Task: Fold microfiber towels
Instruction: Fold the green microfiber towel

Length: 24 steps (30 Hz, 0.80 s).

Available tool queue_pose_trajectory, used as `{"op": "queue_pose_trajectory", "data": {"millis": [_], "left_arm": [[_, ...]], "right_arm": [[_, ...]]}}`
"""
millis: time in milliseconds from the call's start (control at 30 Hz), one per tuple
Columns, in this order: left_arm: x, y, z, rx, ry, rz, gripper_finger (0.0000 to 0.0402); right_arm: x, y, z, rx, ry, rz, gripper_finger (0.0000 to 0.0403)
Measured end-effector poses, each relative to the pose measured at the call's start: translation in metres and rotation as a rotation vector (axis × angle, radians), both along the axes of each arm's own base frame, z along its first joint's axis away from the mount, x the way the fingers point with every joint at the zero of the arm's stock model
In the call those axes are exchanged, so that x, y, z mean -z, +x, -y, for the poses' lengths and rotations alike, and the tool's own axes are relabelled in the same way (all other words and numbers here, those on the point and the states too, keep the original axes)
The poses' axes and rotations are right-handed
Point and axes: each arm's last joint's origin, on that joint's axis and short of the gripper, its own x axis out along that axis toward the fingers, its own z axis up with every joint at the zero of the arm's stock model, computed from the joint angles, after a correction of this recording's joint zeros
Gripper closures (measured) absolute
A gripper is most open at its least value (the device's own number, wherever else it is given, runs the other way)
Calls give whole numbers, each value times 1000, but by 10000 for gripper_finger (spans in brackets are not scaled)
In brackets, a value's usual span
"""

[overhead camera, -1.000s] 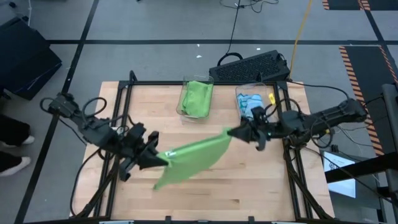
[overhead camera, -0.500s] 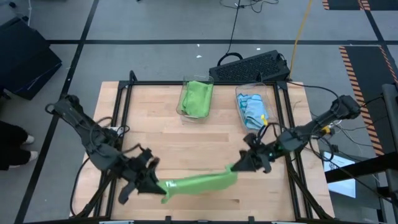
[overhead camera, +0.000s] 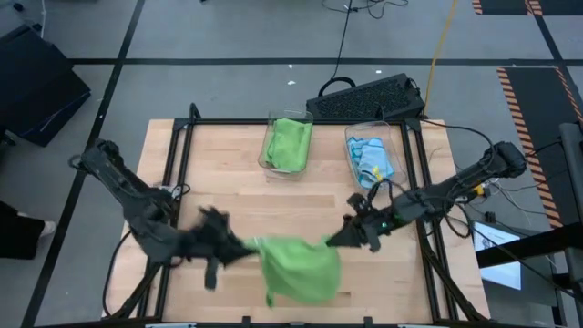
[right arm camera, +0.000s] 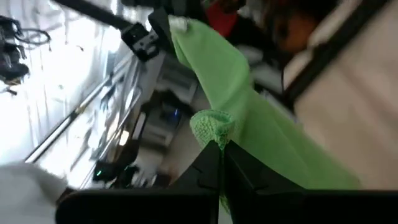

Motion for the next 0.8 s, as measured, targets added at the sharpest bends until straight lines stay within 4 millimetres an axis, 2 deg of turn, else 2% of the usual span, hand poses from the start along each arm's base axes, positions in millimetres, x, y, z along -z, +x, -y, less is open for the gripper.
{"op": "queue_pose_trajectory", "data": {"millis": [67,133,200,300,400,467,567,667,733,800], "left_arm": [[-10,-9,-12,-133,66,19,401],[-11,-17,-22,-210,106,-5,401],[-20,-18,-25,-129,68,35,401],[-29,-21,-20,54,73,101,401],[-14,-26,-15,41,69,-12,401],[-23,-24,-14,55,71,74,401],[-38,-32,-25,-85,94,140,401],[-55,-36,-30,-95,69,272,401],[-64,-37,-37,-156,136,327,401],[-58,-43,-44,-242,216,220,401]], "right_arm": [[-4,2,10,70,-45,47,399],[-8,3,20,159,-81,79,399],[-13,4,25,176,-79,118,399],[-21,1,22,31,-59,206,399],[-16,-1,15,-39,-77,168,399],[-17,-1,14,-15,-71,178,399],[-21,-2,15,30,-85,214,399],[-20,0,17,38,-88,218,399],[-25,0,20,79,-100,271,399],[-29,-1,24,130,-154,305,399]]}}
